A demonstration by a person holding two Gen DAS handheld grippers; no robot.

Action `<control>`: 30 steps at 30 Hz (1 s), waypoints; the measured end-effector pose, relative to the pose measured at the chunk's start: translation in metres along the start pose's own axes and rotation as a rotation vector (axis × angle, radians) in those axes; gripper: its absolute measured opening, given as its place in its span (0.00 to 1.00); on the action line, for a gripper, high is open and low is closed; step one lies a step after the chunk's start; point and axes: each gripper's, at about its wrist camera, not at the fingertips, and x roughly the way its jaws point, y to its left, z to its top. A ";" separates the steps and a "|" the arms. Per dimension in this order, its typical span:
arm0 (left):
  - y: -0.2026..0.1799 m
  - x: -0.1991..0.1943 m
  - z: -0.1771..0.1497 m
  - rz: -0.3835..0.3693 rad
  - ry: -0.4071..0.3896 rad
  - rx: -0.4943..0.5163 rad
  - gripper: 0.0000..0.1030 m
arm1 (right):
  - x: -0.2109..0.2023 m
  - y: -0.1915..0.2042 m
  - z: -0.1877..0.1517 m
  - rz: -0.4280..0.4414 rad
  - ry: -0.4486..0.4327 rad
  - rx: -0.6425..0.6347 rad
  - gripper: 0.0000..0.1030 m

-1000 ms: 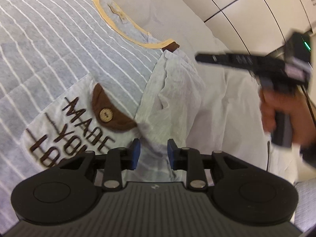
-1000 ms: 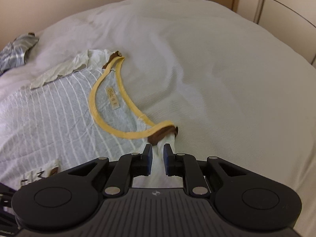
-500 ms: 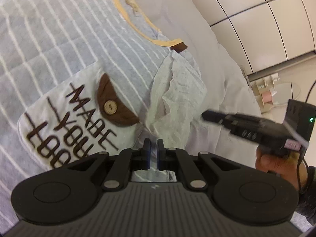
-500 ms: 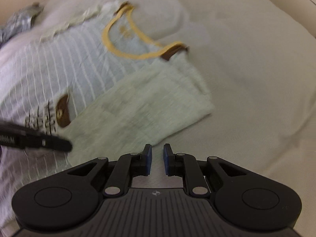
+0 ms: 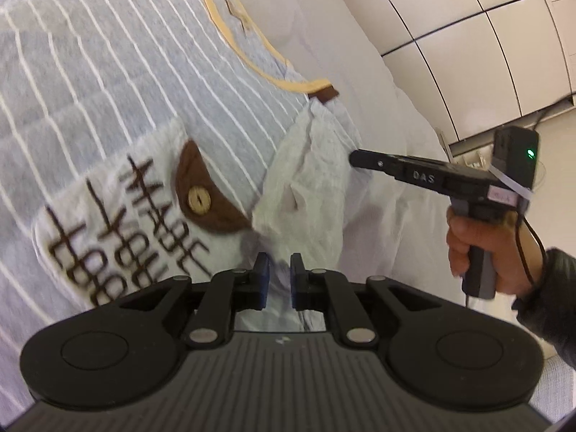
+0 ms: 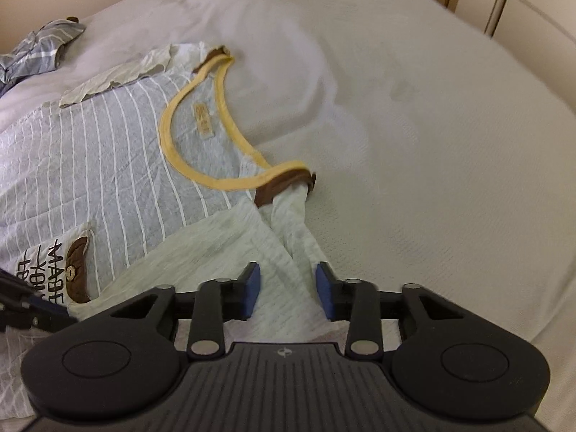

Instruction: Fold clothes

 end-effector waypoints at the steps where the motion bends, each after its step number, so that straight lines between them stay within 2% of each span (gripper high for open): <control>1: -0.001 0.000 -0.004 -0.006 0.007 0.000 0.17 | 0.003 -0.002 0.000 0.012 0.013 0.007 0.01; 2: -0.003 0.001 -0.007 -0.009 0.011 0.006 0.23 | 0.003 -0.004 -0.002 0.011 0.026 0.006 0.00; 11: -0.019 0.020 -0.012 -0.019 0.016 0.047 0.22 | -0.004 -0.011 -0.018 -0.036 0.050 0.009 0.00; 12: -0.022 0.022 -0.013 -0.028 0.022 0.070 0.19 | -0.004 -0.011 -0.018 -0.041 0.050 0.010 0.00; 13: -0.026 0.027 -0.012 -0.040 0.037 0.096 0.07 | -0.004 -0.011 -0.018 -0.045 0.050 0.012 0.00; 14: -0.029 0.030 -0.013 -0.055 0.059 0.118 0.03 | -0.004 -0.012 -0.019 -0.045 0.050 0.018 0.00; 17: -0.035 0.033 -0.019 -0.075 0.093 0.161 0.03 | -0.004 -0.013 -0.021 -0.050 0.051 0.030 0.00; 22: -0.026 0.032 -0.019 -0.045 0.068 0.095 0.04 | -0.005 -0.016 -0.026 -0.053 0.056 0.043 0.00; 25: -0.023 0.030 -0.015 -0.049 0.059 0.077 0.14 | -0.009 -0.016 -0.027 -0.052 0.052 0.041 0.00; 30: -0.022 0.031 -0.011 -0.047 0.086 0.076 0.15 | -0.014 -0.016 -0.028 -0.085 0.050 0.053 0.05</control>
